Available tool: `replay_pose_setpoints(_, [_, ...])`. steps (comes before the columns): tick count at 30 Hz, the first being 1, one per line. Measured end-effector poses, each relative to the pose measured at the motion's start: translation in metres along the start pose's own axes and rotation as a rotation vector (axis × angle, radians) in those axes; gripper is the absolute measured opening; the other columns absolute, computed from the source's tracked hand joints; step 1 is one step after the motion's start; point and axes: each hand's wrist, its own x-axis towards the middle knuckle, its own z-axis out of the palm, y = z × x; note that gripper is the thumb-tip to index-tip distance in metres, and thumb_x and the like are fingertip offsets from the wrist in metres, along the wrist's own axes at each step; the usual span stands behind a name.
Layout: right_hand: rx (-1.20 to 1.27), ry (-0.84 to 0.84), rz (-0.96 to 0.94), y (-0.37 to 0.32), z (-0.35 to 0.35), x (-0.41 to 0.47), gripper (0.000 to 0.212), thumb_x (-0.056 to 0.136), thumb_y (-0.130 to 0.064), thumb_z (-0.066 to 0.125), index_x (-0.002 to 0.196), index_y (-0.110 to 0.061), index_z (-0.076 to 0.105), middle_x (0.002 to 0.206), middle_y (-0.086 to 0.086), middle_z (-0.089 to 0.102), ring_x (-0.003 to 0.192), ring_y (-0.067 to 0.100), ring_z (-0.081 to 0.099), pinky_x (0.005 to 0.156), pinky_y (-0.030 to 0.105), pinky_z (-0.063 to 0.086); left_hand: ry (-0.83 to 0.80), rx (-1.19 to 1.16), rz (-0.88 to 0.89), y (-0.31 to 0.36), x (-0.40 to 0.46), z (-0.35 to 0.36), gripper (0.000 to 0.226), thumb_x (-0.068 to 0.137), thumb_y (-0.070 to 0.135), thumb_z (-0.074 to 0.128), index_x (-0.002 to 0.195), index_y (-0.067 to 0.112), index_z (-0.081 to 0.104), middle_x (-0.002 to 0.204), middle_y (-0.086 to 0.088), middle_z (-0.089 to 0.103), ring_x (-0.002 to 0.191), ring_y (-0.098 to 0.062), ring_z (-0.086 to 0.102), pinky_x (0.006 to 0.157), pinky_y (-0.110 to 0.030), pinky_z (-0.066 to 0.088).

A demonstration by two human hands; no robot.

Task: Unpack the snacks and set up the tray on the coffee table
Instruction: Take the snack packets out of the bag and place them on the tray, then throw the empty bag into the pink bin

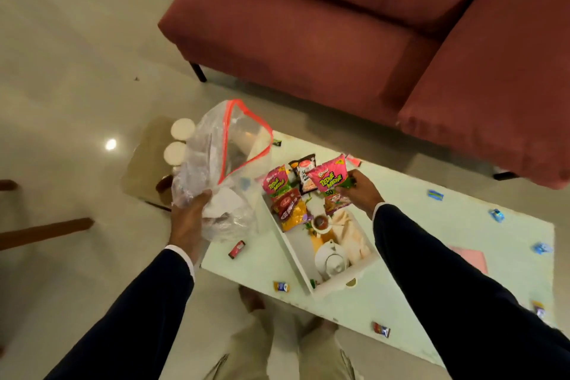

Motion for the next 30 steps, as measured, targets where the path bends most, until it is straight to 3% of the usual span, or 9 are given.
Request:
replay_pose_setpoints(2, [-0.106,-0.001,0.021,0.018,0.021,0.028,0.037,0.089,-0.011,0.073,0.12,0.002,0.058,0.119,0.022,0.065,0.11,0.036,0.061,0.085,0.033,0.044,-0.027,0.004,-0.023,-0.02,0.007,-0.002,0.037,0.097,0.008,0.066,0.133,0.018,0.067,0.122,-0.012,0.075,0.102,-0.027,0.076,0.069,-0.042,0.064])
replay_pose_setpoints(4, [-0.168,0.007,0.039,0.035,0.043,0.057,0.036,0.089,-0.012,0.071,0.12,0.001,0.058,0.121,0.022,0.065,0.112,0.037,0.06,0.083,0.03,0.039,-0.047,0.019,-0.047,-0.042,0.018,-0.003,0.028,0.097,0.008,0.066,0.115,0.026,0.077,0.121,-0.011,0.076,0.112,-0.033,0.073,0.085,-0.05,0.061])
replay_pose_setpoints(10, [-0.142,0.016,0.086,0.068,0.091,0.11,0.04,0.091,-0.016,0.069,0.126,-0.004,0.055,0.124,0.016,0.064,0.104,0.028,0.058,0.08,0.029,0.038,-0.102,0.03,-0.077,-0.087,0.051,-0.005,0.045,0.1,0.009,0.063,0.144,0.017,0.058,0.126,-0.006,0.075,0.111,-0.025,0.074,0.071,-0.039,0.065])
replay_pose_setpoints(17, [-0.048,0.159,0.06,0.082,0.094,0.118,0.054,0.086,-0.018,0.077,0.133,-0.004,0.054,0.132,0.015,0.059,0.117,0.031,0.06,0.08,0.025,0.048,-0.144,0.065,-0.065,-0.102,0.062,-0.006,0.044,0.099,0.011,0.066,0.14,0.026,0.06,0.127,-0.001,0.075,0.114,-0.023,0.074,0.09,-0.046,0.061])
replay_pose_setpoints(19, [0.059,0.212,0.075,0.079,0.088,0.1,0.058,0.086,-0.02,0.079,0.135,-0.006,0.052,0.136,0.014,0.054,0.115,0.029,0.06,0.069,0.018,0.046,-0.136,0.063,-0.057,-0.098,0.058,-0.009,0.041,0.097,0.012,0.067,0.135,0.029,0.063,0.125,0.0,0.076,0.114,-0.023,0.074,0.091,-0.047,0.059])
replay_pose_setpoints(22, [0.333,0.263,0.07,0.057,0.083,0.048,0.047,0.09,-0.025,0.072,0.132,-0.016,0.053,0.134,0.009,0.058,0.108,0.022,0.063,0.068,0.018,0.047,-0.117,0.101,-0.03,-0.09,0.047,-0.01,0.04,0.096,0.012,0.07,0.133,0.025,0.064,0.122,-0.001,0.077,0.113,-0.024,0.074,0.085,-0.039,0.061])
replay_pose_setpoints(25, [0.646,-0.018,-0.011,0.017,0.08,-0.033,0.049,0.09,-0.045,0.065,0.135,-0.03,0.052,0.132,0.003,0.063,0.12,0.027,0.063,0.089,0.038,0.056,-0.112,0.269,0.004,-0.075,0.027,-0.002,0.034,0.094,0.013,0.073,0.122,0.03,0.064,0.113,0.007,0.076,0.106,-0.021,0.074,0.07,-0.025,0.059])
replay_pose_setpoints(27, [0.634,-0.095,-0.145,-0.008,0.072,-0.087,0.061,0.088,-0.056,0.061,0.144,-0.04,0.044,0.144,-0.005,0.054,0.132,0.022,0.055,0.106,0.046,0.05,-0.191,0.529,0.173,-0.062,0.013,0.005,0.041,0.093,0.013,0.074,0.12,0.039,0.056,0.116,0.015,0.066,0.107,-0.016,0.066,0.079,-0.024,0.052])
replay_pose_setpoints(30, [0.336,0.255,-0.351,-0.044,0.052,-0.158,0.08,0.085,-0.062,0.064,0.153,-0.037,0.031,0.159,-0.015,0.031,0.147,0.007,0.03,0.12,0.039,0.032,-0.383,0.932,0.397,-0.042,-0.014,0.014,0.043,0.093,0.011,0.071,0.133,0.022,0.058,0.134,0.004,0.059,0.121,-0.018,0.059,0.097,-0.024,0.04])
